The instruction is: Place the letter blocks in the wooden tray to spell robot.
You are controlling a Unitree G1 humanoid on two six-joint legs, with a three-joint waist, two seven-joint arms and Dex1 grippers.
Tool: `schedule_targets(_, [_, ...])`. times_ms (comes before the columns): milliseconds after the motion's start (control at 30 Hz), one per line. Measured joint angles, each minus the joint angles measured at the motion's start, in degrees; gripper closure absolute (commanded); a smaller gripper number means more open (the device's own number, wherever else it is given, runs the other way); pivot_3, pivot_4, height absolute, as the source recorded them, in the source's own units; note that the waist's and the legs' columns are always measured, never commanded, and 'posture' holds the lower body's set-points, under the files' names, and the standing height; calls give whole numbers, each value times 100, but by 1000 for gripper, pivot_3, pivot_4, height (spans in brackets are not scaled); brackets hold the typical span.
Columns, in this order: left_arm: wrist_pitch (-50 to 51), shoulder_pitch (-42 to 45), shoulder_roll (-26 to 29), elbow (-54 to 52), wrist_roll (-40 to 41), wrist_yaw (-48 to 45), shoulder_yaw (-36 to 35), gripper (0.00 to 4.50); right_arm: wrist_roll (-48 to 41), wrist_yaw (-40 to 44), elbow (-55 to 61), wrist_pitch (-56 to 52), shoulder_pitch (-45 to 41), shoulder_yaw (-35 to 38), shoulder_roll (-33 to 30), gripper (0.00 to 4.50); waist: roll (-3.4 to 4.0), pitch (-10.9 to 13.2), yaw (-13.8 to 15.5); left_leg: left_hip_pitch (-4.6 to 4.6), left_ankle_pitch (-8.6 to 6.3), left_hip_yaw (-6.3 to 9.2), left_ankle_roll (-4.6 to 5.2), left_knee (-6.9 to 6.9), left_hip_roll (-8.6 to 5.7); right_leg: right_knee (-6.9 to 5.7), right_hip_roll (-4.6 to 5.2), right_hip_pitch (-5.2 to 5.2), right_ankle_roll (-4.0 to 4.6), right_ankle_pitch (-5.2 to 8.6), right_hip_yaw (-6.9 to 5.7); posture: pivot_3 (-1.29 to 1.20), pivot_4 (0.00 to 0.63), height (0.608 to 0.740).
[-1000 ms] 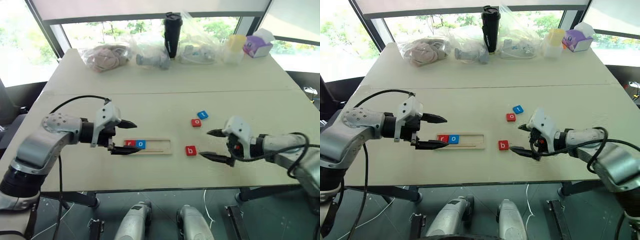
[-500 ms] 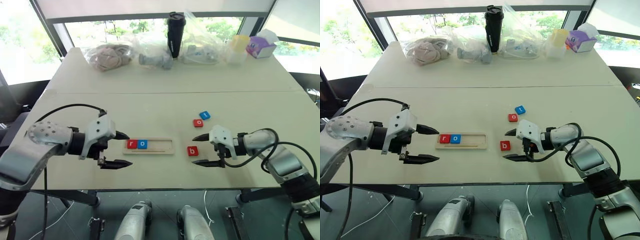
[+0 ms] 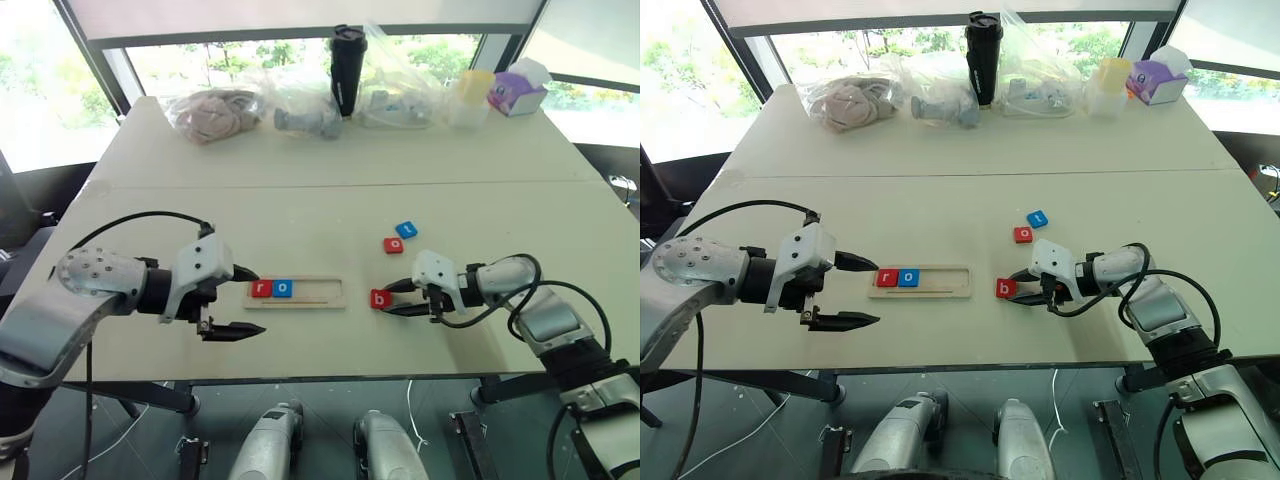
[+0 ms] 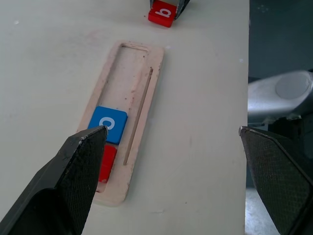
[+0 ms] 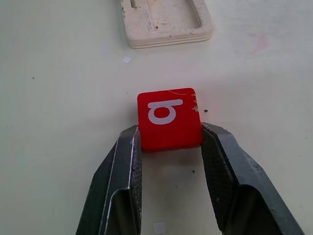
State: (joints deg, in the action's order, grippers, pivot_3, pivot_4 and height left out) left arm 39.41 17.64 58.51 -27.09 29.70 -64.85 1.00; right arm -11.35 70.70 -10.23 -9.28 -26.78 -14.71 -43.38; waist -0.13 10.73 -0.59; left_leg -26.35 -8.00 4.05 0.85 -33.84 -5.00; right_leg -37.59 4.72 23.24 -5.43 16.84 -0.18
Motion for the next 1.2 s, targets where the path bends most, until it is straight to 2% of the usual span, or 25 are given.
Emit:
schedule_targets(133, [4, -134, 101, 86, 21, 1, -241, 0, -254, -11, 361, -727, -180, 126, 99, 3361, 0, 0, -14, -1, 0, 0, 0, 0, 0, -5, 0, 2, 0, 0, 2, 0, 150, 740])
schedule_targets(333, [4, -397, 203, 163, 19, 34, -459, 0, -293, -42, 877, -1640, -1187, -143, 649, 3361, 0, 0, -8, 1, -1, 1, -2, 1, 1, -18, 0, 23, 1, 1, 2, 0, 150, 740])
schedule_targets(633, [6, -523, 112, 129, -43, 296, -457, 0, 679, -293, -133, -1581, -1717, -1217, 1453, 3361, -1, -1, -27, 3, 0, 0, -3, -4, -7, -25, 3, 25, -14, -11, 3, 0, 150, 740])
schedule_targets(933, [24, -617, -57, 50, -38, 569, -446, 0, 1113, -436, -851, -1413, -2131, -1301, 1999, 3361, -1, -1, -24, 12, 6, 1, -14, 1, -5, -50, -3, 30, -18, -14, 3, 0, 150, 740])
schedule_targets(1200, [21, -618, -128, 8, -53, 650, -388, 0, 1287, -393, -925, -1358, -2179, -1304, 2126, 3361, -1, -2, -28, 19, 6, 1, -15, 1, -5, -51, -4, 27, -17, -16, 3, 0, 150, 740])
